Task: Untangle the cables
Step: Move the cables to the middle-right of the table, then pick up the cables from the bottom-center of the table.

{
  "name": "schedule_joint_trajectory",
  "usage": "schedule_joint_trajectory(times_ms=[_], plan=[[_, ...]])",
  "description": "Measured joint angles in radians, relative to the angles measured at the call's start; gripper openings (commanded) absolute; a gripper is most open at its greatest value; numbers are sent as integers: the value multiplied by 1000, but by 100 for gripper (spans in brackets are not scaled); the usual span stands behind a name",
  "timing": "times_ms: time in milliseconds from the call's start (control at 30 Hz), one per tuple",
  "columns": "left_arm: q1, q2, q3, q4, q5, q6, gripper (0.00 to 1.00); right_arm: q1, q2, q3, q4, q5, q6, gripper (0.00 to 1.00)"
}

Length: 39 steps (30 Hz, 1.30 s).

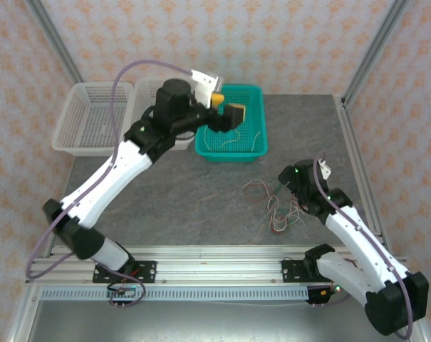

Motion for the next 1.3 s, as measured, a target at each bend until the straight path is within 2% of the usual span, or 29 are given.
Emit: schedule_joint_trajectory(times_ms=[133, 267, 333, 367, 400, 467, 567, 667, 767, 967, 1133, 1300], plan=[[-106, -145, -239, 55, -6, 58, 87, -12, 149, -17, 9, -56, -2, 92], [-137, -203, -438, 98, -35, 32, 86, -14, 319, -52, 97, -183, -50, 80], [-137, -204, -511, 113, -76, -5, 85, -14, 385, -57, 135, -220, -71, 62], [-140, -198, -539, 109, -99, -24, 85, -14, 415, -57, 153, -233, -80, 57], [-146, -185, -553, 87, -126, -40, 83, -14, 443, -56, 165, -239, -91, 40], [-166, -146, -549, 55, -156, -65, 78, -18, 460, -43, 149, -238, -123, 24], [-210, -60, -495, -14, -202, -90, 76, -13, 513, -2, 119, -236, -184, 15], [-249, 22, -449, -65, -269, -122, 74, 28, 589, 84, 39, -206, -293, 3], [-257, 49, -445, -103, -332, -148, 74, 94, 644, 142, 22, -221, -376, 1], [-229, 20, -469, -142, -428, -191, 73, 200, 633, 120, 83, -357, -470, 0], [-127, -83, -586, -156, -415, -210, 72, 290, 587, 82, 142, -433, -525, 0], [-42, -137, -649, -170, -304, -174, 69, 319, 522, 60, 203, -458, -575, 0]])
